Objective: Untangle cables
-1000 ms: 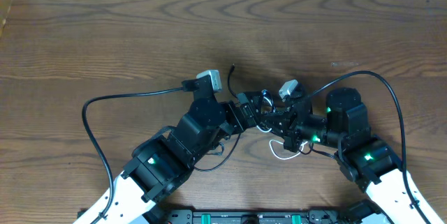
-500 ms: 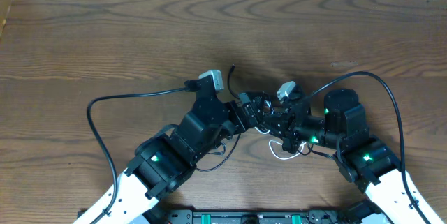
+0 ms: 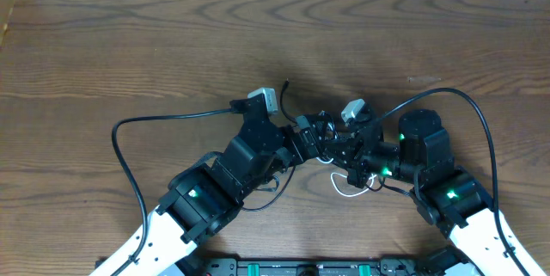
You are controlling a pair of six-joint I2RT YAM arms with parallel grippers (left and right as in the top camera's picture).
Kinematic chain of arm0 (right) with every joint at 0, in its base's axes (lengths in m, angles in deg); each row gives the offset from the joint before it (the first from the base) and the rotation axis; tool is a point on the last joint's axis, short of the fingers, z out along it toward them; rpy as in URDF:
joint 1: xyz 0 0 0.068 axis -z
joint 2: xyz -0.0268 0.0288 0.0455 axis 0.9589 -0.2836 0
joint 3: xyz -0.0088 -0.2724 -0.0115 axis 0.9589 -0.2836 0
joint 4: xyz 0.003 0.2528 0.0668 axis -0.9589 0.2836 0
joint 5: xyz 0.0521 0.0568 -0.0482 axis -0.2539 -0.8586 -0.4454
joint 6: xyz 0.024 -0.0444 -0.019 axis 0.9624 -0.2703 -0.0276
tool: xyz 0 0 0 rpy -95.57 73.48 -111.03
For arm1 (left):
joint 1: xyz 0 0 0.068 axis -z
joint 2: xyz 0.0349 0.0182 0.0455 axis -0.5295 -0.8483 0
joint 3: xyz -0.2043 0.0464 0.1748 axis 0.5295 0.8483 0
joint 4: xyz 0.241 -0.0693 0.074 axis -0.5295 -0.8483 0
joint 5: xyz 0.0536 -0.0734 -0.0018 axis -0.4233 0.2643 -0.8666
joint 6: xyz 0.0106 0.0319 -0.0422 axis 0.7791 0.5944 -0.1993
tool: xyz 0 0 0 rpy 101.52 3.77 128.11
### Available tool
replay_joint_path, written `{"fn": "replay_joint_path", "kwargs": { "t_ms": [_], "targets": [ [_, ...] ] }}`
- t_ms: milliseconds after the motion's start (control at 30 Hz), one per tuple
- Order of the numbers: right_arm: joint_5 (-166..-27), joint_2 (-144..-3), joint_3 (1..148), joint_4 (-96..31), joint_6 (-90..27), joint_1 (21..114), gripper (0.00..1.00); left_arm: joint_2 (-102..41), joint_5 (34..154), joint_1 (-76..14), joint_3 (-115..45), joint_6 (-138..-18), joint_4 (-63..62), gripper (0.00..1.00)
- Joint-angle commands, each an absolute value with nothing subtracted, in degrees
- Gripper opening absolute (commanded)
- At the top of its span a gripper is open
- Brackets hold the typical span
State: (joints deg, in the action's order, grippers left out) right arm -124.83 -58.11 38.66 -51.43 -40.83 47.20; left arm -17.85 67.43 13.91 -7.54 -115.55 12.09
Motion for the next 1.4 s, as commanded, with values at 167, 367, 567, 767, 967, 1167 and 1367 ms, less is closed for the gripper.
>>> {"fn": "replay_joint_path", "kwargs": {
  "t_ms": [167,367,567,767,967,1167,1367],
  "targets": [
    [-124.79,-57.85,38.6,-53.39,-40.28,46.61,0.01,-18.03,67.3,13.98,-7.7,-116.05,9.94,0.98],
    [-124.81,-57.85,38.6,-53.53,-40.28,46.69,0.01,-18.01,67.3,13.98,-7.7,-116.05,9.99,0.98],
    [-124.81,-57.85,38.6,-52.91,-40.3,46.69,0.01,-17.83,67.32,13.98,-7.7,-116.05,12.66,0.98],
    [-125.68,-57.85,38.6,-52.19,-40.3,46.69,0.01,-17.79,67.28,13.98,-7.7,-116.03,15.45,0.98],
    [-126.56,-57.85,38.6,-52.26,-40.3,46.69,0.01,-17.81,64.0,13.96,-7.7,-114.52,15.3,0.98],
    [-127.28,-57.85,38.6,-52.28,-40.3,46.69,0.01,-17.81,61.03,13.52,-7.7,-114.57,13.97,0.98],
    [-127.89,-57.85,38.6,-52.3,-40.33,46.69,0.01,-17.9,60.85,12.93,-7.7,-114.59,12.37,0.98]
  ]
}}
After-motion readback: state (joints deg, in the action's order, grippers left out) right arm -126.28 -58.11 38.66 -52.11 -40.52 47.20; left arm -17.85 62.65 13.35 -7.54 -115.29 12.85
